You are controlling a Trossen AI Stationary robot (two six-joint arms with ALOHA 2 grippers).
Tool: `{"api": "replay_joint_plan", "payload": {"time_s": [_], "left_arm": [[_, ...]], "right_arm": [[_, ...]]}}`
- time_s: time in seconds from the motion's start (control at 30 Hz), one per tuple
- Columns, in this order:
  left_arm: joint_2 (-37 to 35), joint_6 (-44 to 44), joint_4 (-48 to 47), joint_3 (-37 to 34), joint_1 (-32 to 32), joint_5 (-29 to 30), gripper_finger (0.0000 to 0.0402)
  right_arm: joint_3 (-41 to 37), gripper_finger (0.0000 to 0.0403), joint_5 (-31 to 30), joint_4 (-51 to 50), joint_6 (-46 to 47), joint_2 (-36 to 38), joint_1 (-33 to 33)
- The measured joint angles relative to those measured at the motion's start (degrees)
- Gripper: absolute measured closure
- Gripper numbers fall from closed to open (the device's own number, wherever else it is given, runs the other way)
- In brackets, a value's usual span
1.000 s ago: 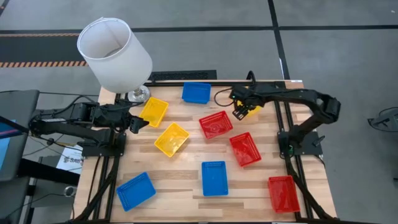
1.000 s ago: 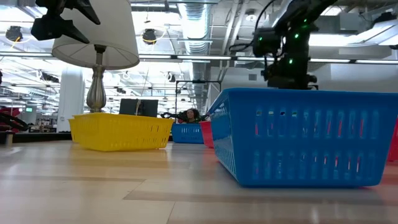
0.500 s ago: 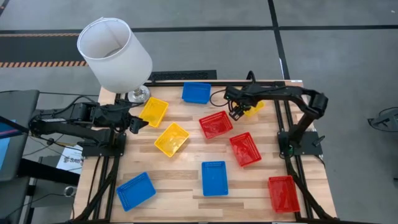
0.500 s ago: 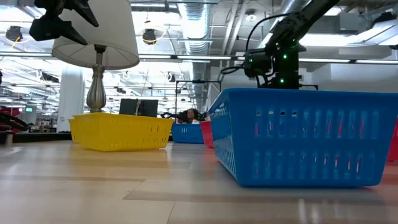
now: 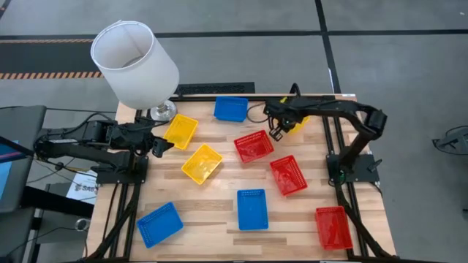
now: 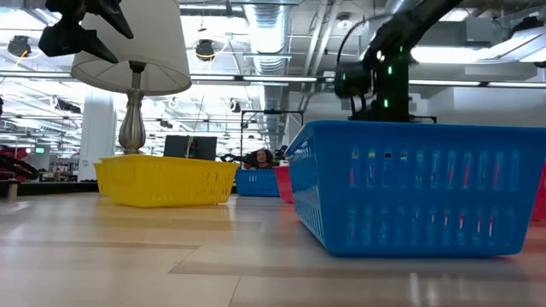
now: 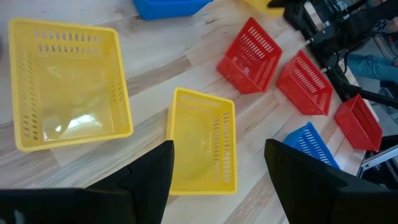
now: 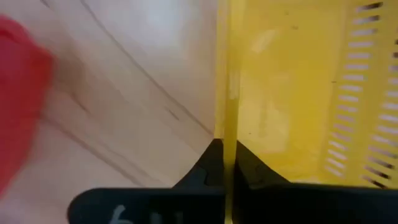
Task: Stack baskets by color
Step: Stack the top right yellow basket on the bottom yellow basket
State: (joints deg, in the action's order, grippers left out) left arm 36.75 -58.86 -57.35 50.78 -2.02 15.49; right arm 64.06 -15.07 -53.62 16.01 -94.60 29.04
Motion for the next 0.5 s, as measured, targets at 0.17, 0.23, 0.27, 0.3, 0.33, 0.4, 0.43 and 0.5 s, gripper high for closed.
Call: {"api": "replay_joint_plan", "payload": {"time_s": [0.17,0.23,0.27,0.3,0.33,0.4,0.43,0.5], "left_arm": [[0.0,0.1,-0.9,0.0,0.0,0.0,0.0161],[0.0,0.1,-1.2,0.0,0.0,0.0,0.0161],[0.0,0.1,-1.2,0.0,0.0,0.0,0.0161],[0.0,0.1,-1.2,0.0,0.0,0.0,0.0161],[0.0,0.0,-1.2,0.0,0.0,0.1,0.0161],[0.0,-0.2,-1.2,0.0,0.0,0.1,0.0161],[-0.1,-0.3,-1.2,0.0,0.0,0.1,0.0161],[-0.1,-0.3,-1.2,0.0,0.0,0.1,0.0161]], "right_arm": [[8.8,0.0397,-0.2,-4.1,-0.3,5.9,-2.0],[13.1,0.0397,0.1,-4.6,-0.5,6.9,-4.6],[15.3,0.0397,0.4,-4.5,-0.8,7.0,-6.3],[17.5,0.0398,0.5,-4.3,-1.1,6.8,-8.2],[20.0,0.0398,0.5,-4.1,-1.5,6.1,-10.1],[24.7,0.0398,0.5,-2.8,-4.0,4.2,-13.8],[26.8,0.0398,0.4,-2.2,-5.8,2.9,-15.8],[30.8,0.0398,0.2,0.3,-9.6,-0.3,-19.6]]}}
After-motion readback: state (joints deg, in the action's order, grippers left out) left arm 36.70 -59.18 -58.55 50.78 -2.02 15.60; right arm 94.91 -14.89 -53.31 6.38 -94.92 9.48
